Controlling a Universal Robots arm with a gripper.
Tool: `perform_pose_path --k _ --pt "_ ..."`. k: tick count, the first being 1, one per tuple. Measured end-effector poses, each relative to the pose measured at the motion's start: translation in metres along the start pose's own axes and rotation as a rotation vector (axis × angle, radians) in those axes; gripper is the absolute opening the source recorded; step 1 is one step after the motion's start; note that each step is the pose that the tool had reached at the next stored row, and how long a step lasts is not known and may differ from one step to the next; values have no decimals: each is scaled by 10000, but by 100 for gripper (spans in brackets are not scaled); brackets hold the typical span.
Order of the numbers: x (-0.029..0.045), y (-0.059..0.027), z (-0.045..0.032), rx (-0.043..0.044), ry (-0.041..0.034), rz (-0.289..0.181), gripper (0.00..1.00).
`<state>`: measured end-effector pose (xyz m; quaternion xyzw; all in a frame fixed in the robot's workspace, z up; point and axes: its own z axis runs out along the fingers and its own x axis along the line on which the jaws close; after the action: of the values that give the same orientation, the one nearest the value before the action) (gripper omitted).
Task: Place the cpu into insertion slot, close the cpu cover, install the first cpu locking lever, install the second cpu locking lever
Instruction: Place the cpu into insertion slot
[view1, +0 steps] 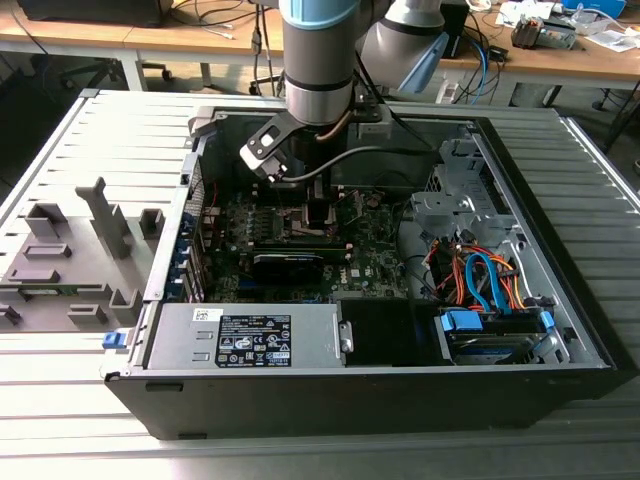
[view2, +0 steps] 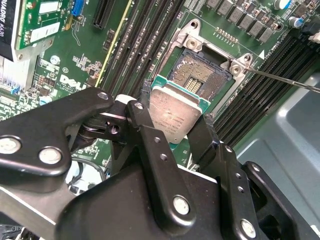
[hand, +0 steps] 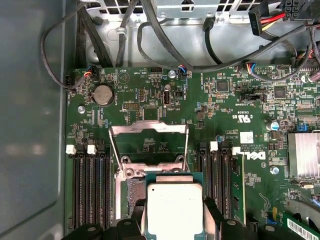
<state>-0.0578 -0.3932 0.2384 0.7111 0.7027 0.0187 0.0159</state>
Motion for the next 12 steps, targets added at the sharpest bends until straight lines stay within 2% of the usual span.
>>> perform_pose_path --k 12 --pt "1 -35 7 1 -1 -1 54"
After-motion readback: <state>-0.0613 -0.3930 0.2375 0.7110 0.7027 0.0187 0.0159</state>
